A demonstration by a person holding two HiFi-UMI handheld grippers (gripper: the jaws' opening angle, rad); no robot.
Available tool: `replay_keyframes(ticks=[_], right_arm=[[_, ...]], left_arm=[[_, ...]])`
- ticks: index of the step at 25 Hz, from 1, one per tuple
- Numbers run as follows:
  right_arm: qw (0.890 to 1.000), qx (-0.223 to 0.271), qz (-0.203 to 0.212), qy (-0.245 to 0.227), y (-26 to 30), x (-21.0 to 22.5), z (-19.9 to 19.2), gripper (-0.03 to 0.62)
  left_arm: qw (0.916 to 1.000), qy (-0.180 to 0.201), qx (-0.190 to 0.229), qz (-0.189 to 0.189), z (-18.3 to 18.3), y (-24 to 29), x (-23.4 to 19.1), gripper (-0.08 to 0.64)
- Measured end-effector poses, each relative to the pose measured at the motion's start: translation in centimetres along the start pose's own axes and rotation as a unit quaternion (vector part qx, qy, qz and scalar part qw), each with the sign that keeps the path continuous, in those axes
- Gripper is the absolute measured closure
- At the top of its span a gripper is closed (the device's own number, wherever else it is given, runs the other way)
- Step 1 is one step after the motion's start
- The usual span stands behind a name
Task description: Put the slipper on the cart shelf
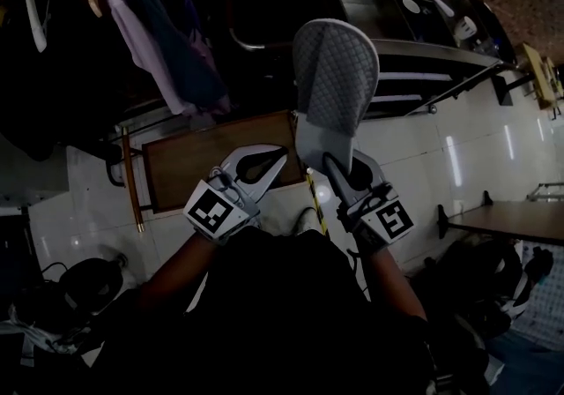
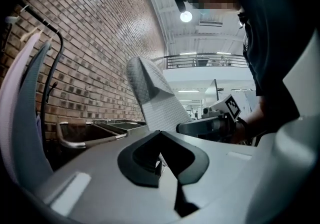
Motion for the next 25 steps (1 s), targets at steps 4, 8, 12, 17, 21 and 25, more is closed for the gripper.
replay_keyframes(ticks=[4,8,12,17,21,25], right_arm=[[0.999,-0.005,-0.042,0.016,-0.5,0.8,-1.2,0.526],[0.996,-0.003,-0.088,0.033,-2.0,2.1,-2.3,0.526],[0.991,0.006,-0.127,0.05,-4.4,4.8,-3.0,0.526],[0.987,0.014,-0.15,0.06,-7.9,10.6,-3.4,0.526],[0.987,0.012,-0.15,0.063,-11.2,16.4,-4.5,0.526],[0.986,-0.005,-0.145,0.079,-14.7,22.2,-6.5,0.526]], left_arm=[[0.9996,-0.002,0.0,-0.029,-0.5,0.9,-0.5,0.557],[0.998,-0.005,-0.003,-0.063,-1.1,2.4,-0.4,0.557],[0.9958,0.005,-0.002,-0.092,-1.2,5.4,0.5,0.557],[0.9954,0.013,-0.004,-0.094,-1.2,11.1,1.9,0.557],[0.9956,0.023,0.009,-0.09,-0.9,17.4,4.1,0.557],[0.9962,0.021,0.001,-0.084,-1.8,23.9,6.2,0.557]])
Point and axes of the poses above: the fingertips, and each gripper's own axes: y forward along the fingers, x to its right, z out of its top, the point moved 2 cm from there along -y, backward along the fingers, and after that the axes turned 2 degrees about z, right-handed, at the moved point
